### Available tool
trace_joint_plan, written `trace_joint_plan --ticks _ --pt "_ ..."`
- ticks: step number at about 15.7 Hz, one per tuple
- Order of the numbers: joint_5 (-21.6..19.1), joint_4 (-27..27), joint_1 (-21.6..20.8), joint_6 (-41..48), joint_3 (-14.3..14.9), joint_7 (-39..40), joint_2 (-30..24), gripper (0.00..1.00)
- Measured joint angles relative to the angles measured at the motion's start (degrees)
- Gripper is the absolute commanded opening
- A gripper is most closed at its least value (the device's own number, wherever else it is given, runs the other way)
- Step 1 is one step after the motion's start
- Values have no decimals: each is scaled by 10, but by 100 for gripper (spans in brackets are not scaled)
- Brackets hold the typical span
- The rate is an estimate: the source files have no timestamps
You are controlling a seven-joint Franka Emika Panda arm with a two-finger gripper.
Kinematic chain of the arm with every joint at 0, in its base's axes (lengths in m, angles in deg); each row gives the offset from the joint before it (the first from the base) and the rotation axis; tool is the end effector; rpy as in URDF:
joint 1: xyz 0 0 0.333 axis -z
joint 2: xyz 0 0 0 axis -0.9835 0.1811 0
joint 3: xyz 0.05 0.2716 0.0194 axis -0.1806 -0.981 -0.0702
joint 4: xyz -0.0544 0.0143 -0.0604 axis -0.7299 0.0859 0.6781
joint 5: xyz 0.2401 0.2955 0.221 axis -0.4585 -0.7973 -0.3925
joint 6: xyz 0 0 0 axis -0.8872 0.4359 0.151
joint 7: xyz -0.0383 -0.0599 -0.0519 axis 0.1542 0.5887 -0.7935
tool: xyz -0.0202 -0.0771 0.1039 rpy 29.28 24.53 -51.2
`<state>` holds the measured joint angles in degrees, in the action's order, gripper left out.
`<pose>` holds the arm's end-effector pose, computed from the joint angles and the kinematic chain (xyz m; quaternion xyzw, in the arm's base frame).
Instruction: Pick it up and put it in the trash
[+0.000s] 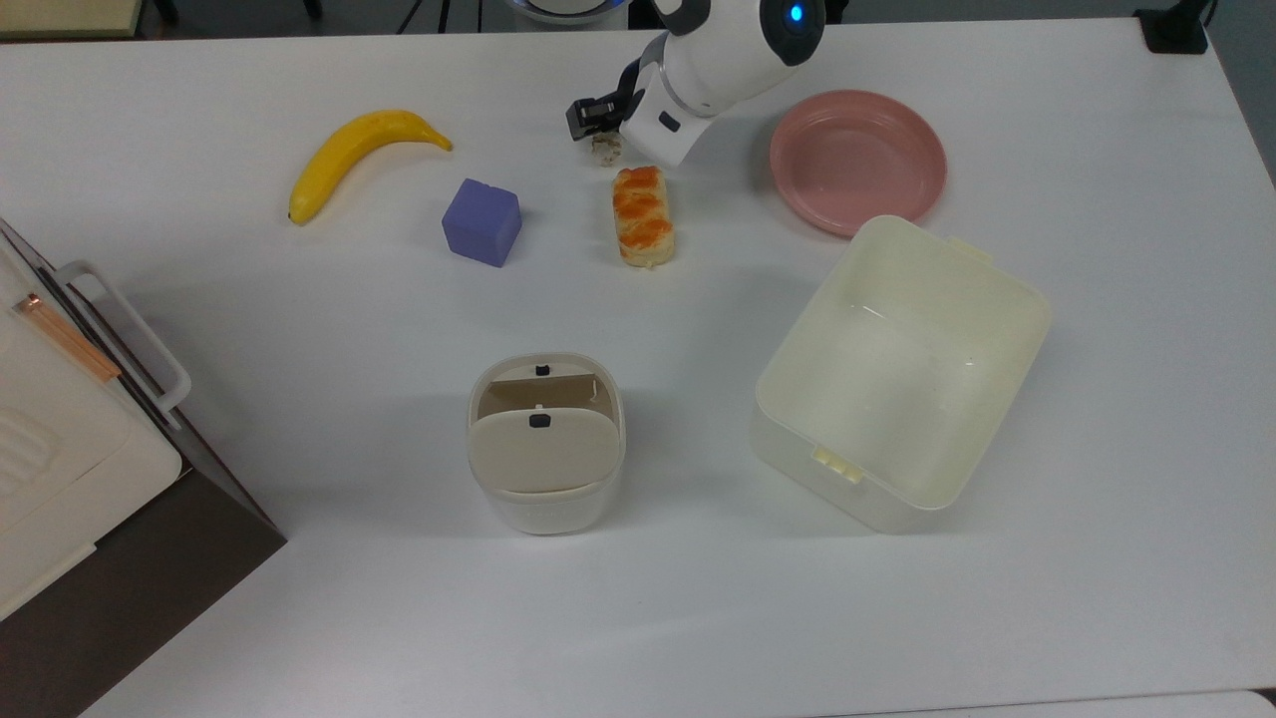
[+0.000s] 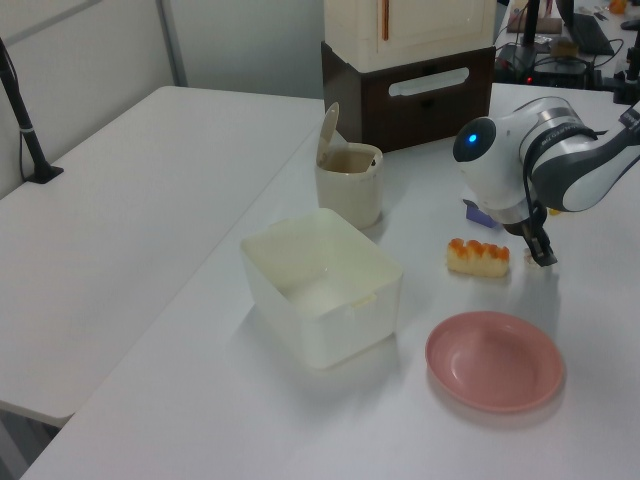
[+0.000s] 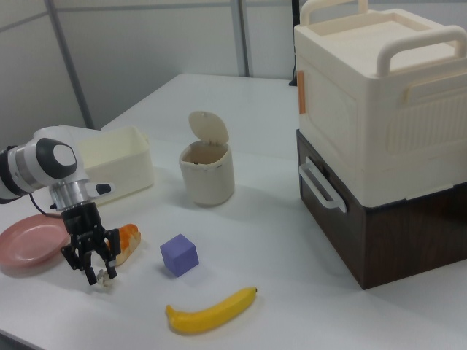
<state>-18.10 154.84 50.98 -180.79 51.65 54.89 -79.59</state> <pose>0.4774 0.1314 0.2035 0.9332 0.1921 -0.2155 0.2139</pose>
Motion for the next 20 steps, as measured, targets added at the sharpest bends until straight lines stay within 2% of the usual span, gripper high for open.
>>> trace_joint_plan --ticks 2,4,5,6,8,9,10,12,13,14,17,20 --pt "1 -10 0 0 0 25 0 3" --pt "1 -17 0 0 1 40 0 0" --pt "1 -18 0 0 1 41 0 7" --pt "1 -18 0 0 1 42 0 24" --pt "1 -18 0 0 1 42 0 47" --pt "1 -18 1 0 1 42 0 62" --pt "1 -18 1 0 1 42 0 66" --pt "1 -18 3 0 1 42 0 90" --pt "1 -18 5 0 1 42 0 97" --pt "1 -18 6 0 1 42 0 100" --pt "8 -18 7 0 1 42 0 100" --pt "17 -18 10 0 2 43 0 96"
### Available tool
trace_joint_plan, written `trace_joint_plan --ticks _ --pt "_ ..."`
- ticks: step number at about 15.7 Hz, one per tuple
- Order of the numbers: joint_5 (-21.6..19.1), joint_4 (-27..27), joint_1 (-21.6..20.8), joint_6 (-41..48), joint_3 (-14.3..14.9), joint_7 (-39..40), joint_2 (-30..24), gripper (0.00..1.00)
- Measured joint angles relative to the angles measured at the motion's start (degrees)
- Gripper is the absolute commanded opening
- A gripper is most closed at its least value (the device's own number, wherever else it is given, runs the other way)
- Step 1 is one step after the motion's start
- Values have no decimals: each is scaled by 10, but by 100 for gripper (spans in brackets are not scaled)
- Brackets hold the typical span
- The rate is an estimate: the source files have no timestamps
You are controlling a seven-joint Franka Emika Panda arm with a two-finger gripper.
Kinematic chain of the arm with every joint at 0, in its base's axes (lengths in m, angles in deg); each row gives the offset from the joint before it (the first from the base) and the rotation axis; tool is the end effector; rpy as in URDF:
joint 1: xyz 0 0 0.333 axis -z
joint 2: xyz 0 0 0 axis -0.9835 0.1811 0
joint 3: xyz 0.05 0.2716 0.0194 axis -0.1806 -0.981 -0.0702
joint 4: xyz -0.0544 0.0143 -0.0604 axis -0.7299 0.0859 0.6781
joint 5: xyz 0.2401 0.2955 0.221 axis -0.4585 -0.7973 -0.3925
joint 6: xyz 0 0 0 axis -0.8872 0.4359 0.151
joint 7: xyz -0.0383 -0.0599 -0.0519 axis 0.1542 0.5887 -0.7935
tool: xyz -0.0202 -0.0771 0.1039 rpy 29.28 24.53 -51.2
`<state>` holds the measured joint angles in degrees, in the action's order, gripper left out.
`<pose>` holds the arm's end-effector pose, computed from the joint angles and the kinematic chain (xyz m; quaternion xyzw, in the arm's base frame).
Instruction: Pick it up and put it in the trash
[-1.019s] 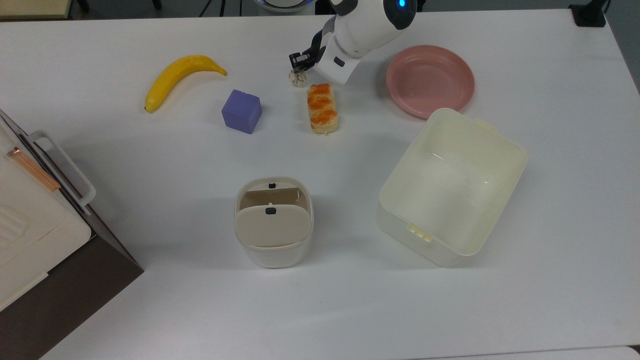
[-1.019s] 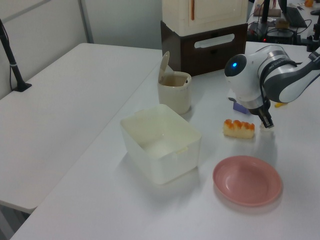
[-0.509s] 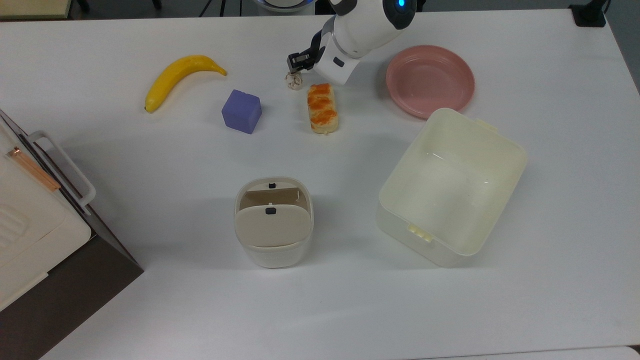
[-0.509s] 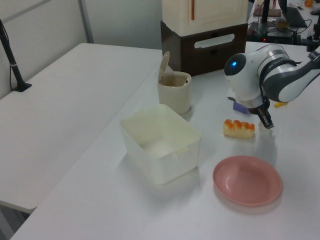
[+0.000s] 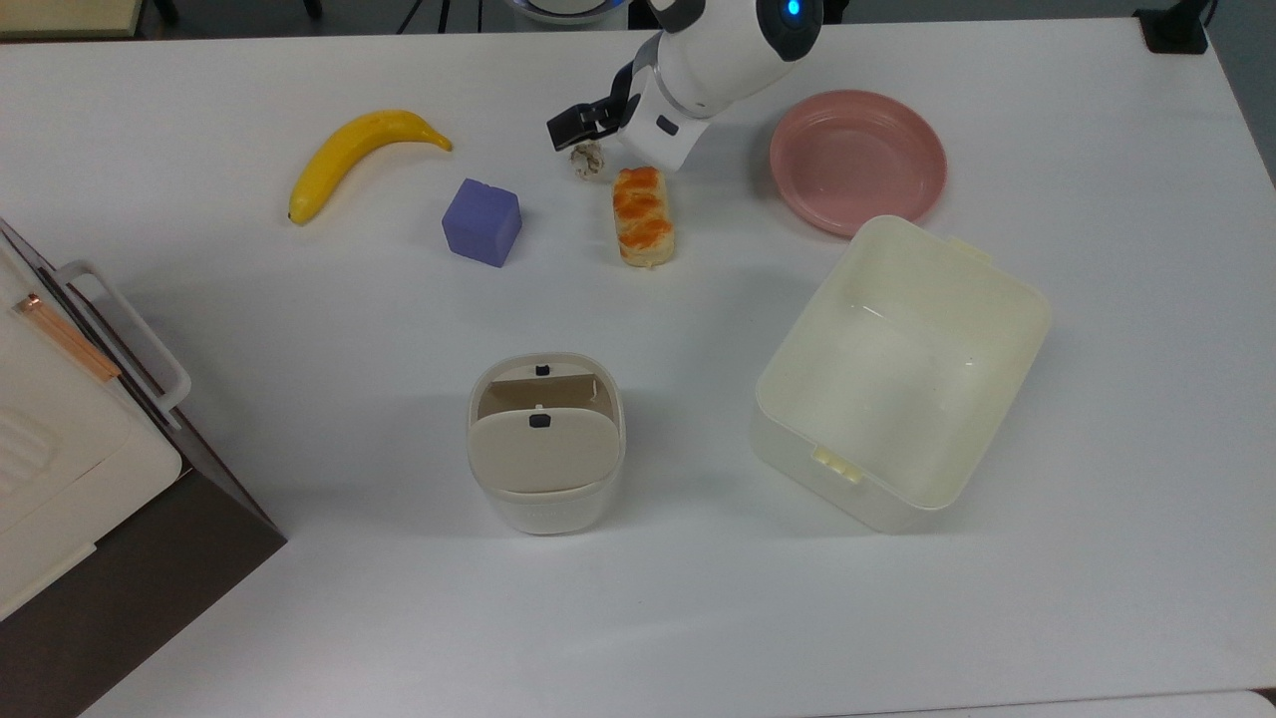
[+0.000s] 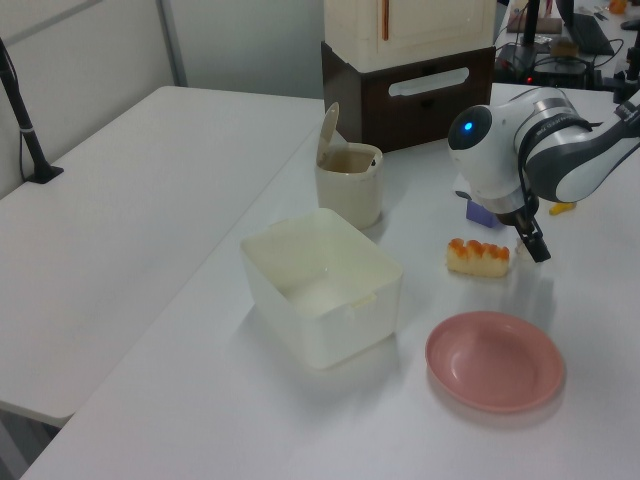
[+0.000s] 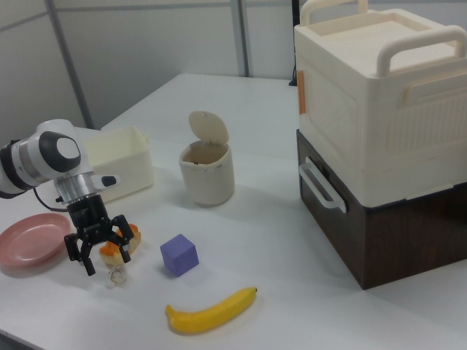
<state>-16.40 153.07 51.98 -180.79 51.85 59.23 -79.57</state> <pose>0.4930 0.1228 0.2162 0.9280 0.2224 -0.2081 0.2146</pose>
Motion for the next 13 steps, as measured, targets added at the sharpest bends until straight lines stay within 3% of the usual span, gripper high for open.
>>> trace_joint_plan --ticks 3,4,7,10,12,13 --pt "9 0 9 0 0 17 2 84" --pt "10 0 11 0 0 20 3 71" --pt "11 1 13 0 0 25 9 44" --pt "11 1 13 0 0 33 14 40" --pt "11 1 13 0 0 41 15 27" --pt "11 1 13 0 0 45 15 15"
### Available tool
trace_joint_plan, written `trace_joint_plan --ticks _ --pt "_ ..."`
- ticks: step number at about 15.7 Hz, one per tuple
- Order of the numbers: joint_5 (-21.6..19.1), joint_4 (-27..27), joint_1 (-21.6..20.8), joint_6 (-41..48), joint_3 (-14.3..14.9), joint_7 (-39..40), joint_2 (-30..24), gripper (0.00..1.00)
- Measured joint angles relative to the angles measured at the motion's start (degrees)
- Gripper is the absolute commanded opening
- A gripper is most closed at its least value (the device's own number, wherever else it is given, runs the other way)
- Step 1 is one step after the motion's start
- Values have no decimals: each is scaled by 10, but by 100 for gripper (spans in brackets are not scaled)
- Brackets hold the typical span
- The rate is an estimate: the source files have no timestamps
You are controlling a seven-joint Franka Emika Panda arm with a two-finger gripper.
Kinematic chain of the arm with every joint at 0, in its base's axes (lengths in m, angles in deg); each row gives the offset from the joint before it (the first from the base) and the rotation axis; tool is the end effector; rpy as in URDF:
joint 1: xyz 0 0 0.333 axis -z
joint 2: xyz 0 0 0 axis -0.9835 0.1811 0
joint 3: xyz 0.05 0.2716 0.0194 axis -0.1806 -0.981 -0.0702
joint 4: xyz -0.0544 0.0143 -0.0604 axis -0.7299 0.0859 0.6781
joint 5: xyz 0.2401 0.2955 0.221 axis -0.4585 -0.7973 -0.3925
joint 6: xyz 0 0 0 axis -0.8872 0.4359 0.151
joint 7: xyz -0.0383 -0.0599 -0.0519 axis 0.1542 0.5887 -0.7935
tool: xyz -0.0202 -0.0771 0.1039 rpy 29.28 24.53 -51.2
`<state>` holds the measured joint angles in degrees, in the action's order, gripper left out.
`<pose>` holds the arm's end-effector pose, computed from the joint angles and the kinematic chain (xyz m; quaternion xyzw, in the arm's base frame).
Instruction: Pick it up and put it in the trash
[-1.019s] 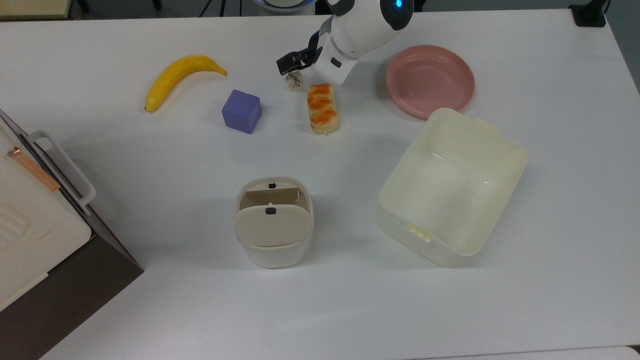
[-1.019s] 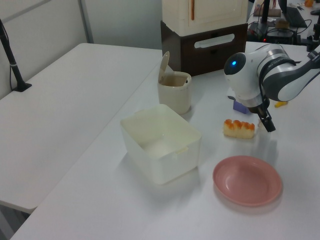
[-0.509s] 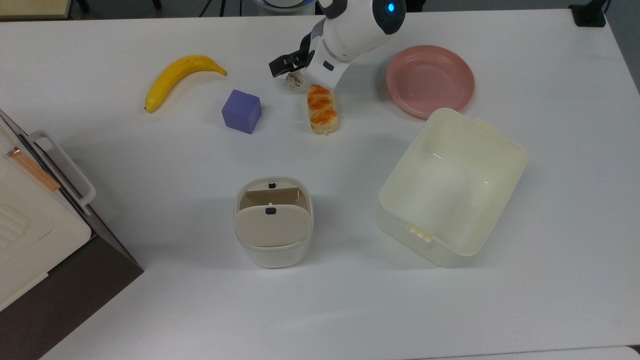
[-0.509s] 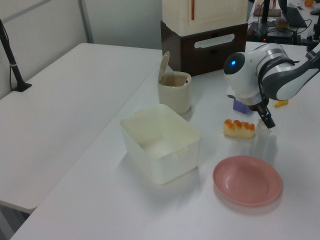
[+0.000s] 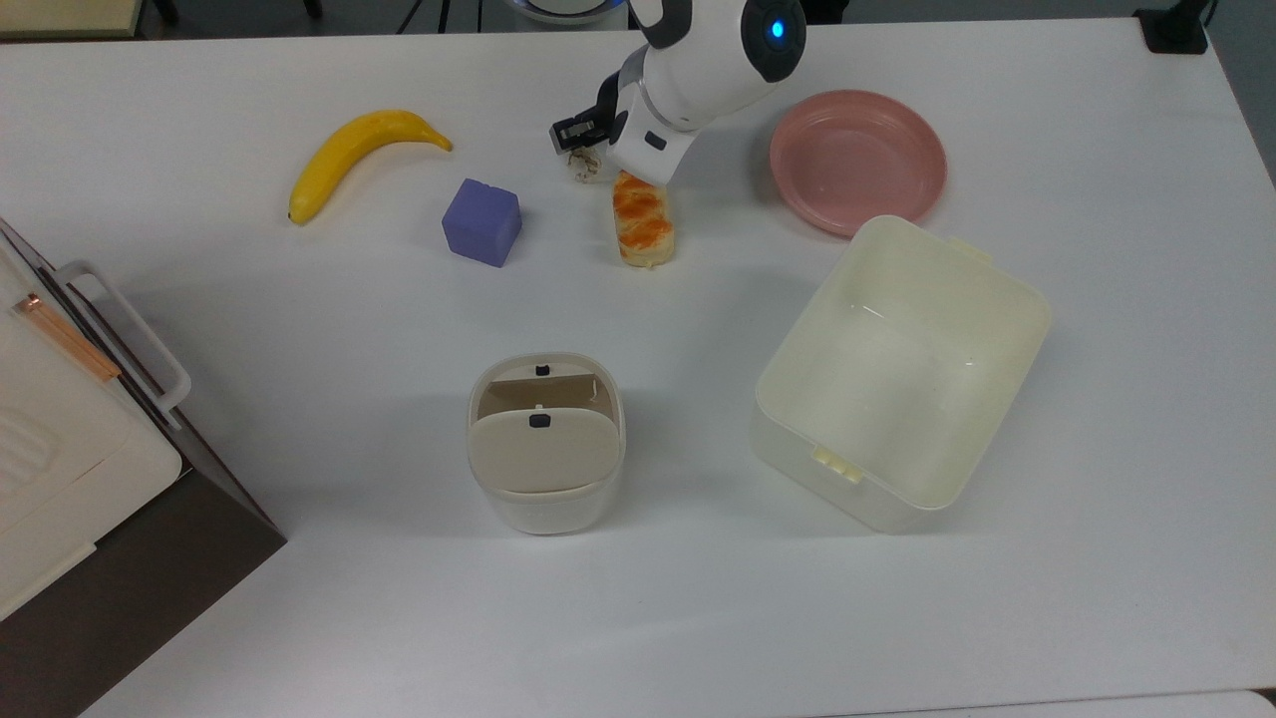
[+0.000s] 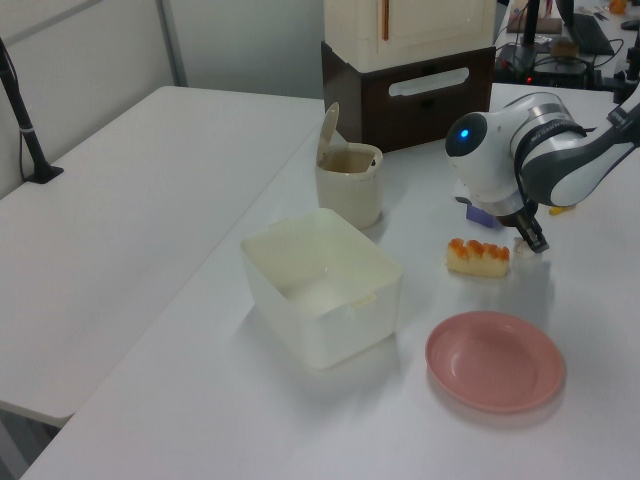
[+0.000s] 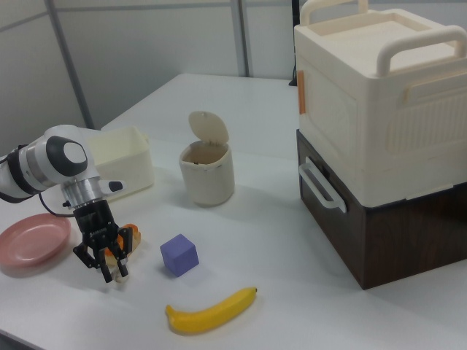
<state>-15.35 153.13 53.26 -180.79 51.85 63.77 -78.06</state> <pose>0.4934 0.1086 0.2034 0.9148 0.2539 -0.2301 0.2140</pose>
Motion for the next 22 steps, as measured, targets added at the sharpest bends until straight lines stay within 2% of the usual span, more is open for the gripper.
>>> trace_joint_plan --ticks 1,13,17,22 --pt "0 0 0 0 0 4 0 0" --pt "0 -15 8 0 0 7 -2 0" --pt "-21 -87 26 36 1 13 -25 0" --pt "-91 -220 73 44 2 18 -28 0"
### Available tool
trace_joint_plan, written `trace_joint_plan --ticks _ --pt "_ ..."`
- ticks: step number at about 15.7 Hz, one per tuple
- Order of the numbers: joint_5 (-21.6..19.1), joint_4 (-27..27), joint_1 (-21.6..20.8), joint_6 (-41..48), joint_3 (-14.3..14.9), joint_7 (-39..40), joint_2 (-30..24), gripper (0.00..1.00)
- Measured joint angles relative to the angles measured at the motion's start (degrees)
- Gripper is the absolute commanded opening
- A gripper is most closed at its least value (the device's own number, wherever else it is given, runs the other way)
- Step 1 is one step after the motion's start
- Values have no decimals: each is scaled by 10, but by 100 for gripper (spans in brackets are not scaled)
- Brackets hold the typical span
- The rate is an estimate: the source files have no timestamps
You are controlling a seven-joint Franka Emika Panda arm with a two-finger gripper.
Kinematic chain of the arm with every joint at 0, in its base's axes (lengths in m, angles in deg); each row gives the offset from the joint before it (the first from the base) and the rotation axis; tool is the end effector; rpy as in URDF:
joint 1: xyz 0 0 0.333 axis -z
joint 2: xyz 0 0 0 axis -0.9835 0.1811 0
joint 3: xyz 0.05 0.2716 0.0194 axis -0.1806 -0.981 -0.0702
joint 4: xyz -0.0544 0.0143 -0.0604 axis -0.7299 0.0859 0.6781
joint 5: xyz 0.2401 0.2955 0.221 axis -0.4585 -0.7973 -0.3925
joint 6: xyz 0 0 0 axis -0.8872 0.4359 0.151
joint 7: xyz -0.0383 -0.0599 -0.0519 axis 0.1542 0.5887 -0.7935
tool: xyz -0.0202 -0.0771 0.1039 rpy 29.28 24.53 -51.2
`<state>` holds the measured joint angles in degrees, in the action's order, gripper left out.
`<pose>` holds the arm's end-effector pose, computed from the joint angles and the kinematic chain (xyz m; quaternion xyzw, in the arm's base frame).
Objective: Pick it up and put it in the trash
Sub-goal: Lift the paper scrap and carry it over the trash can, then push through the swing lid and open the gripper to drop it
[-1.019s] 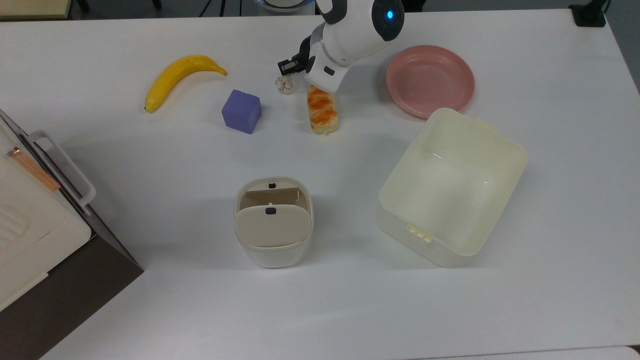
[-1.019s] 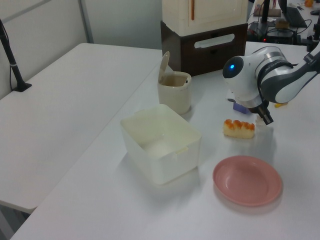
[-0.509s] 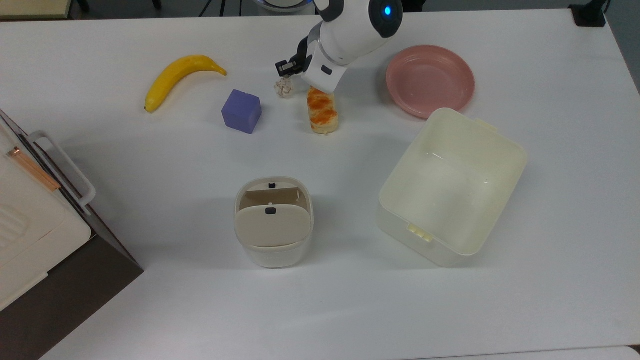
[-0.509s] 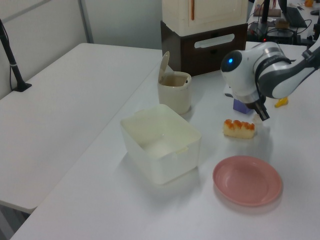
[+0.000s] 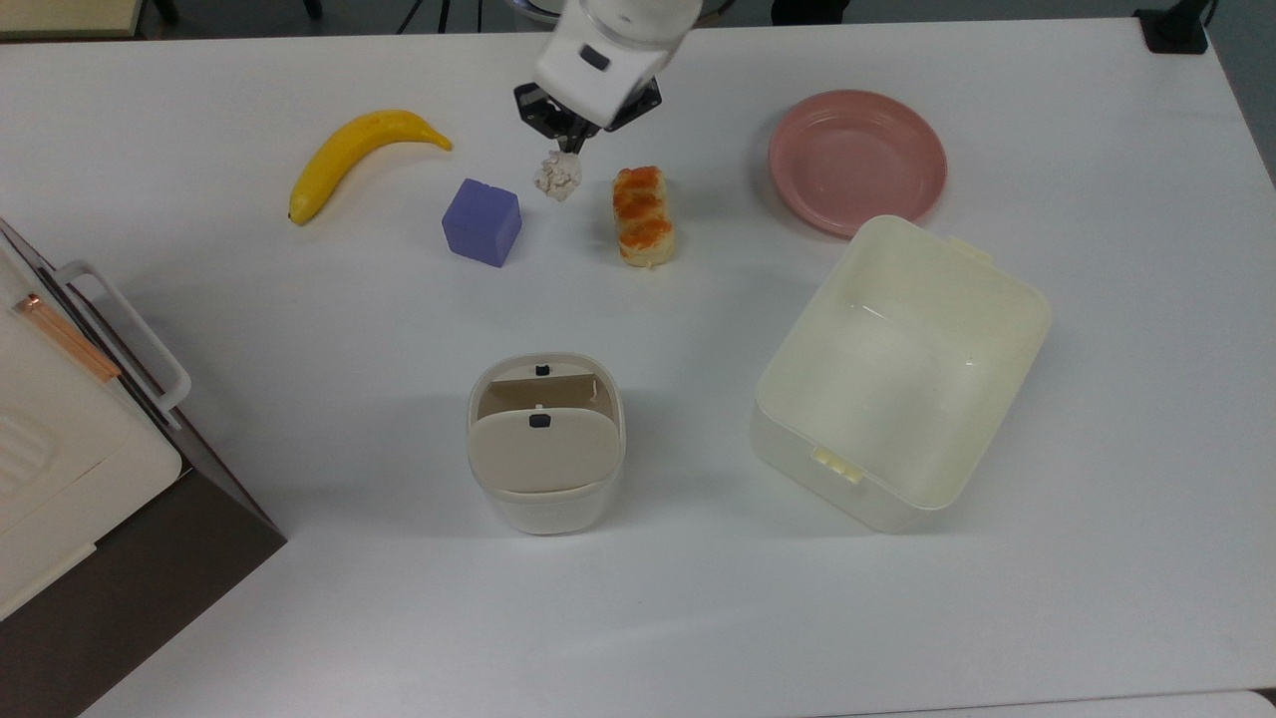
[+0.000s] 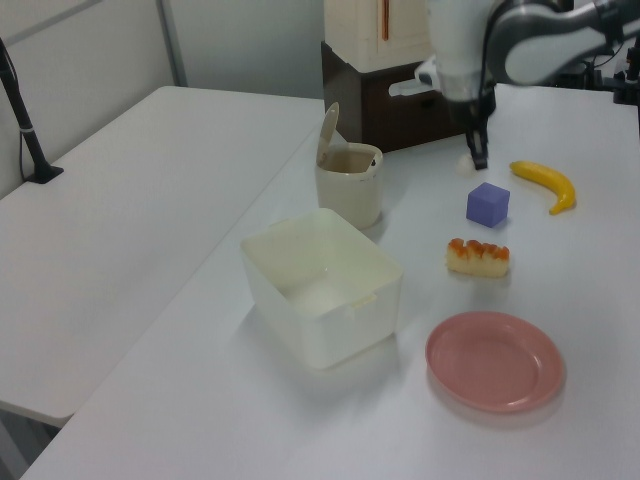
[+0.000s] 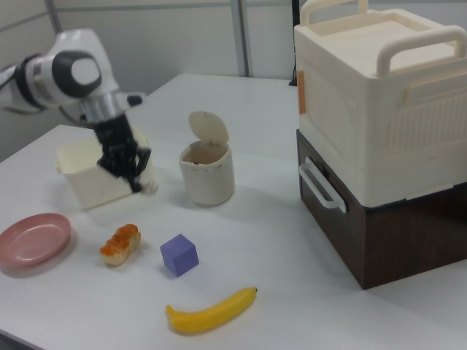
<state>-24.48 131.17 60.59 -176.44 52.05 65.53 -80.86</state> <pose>0.6031 0.0778 0.3949 0.9777 0.1491 -0.0787 0.1254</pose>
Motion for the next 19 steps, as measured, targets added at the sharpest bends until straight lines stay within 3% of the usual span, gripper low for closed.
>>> trace_joint_plan --ticks 3,7,9,14,19 --pt "-14 -63 27 -35 0 -6 30 0" --pt "-15 -116 58 -165 0 -88 118 0" --pt "-15 -145 66 -189 0 -110 149 0" --pt "-15 -191 79 -222 -10 -139 161 0" --pt "-15 -192 112 -232 -53 -152 180 0"
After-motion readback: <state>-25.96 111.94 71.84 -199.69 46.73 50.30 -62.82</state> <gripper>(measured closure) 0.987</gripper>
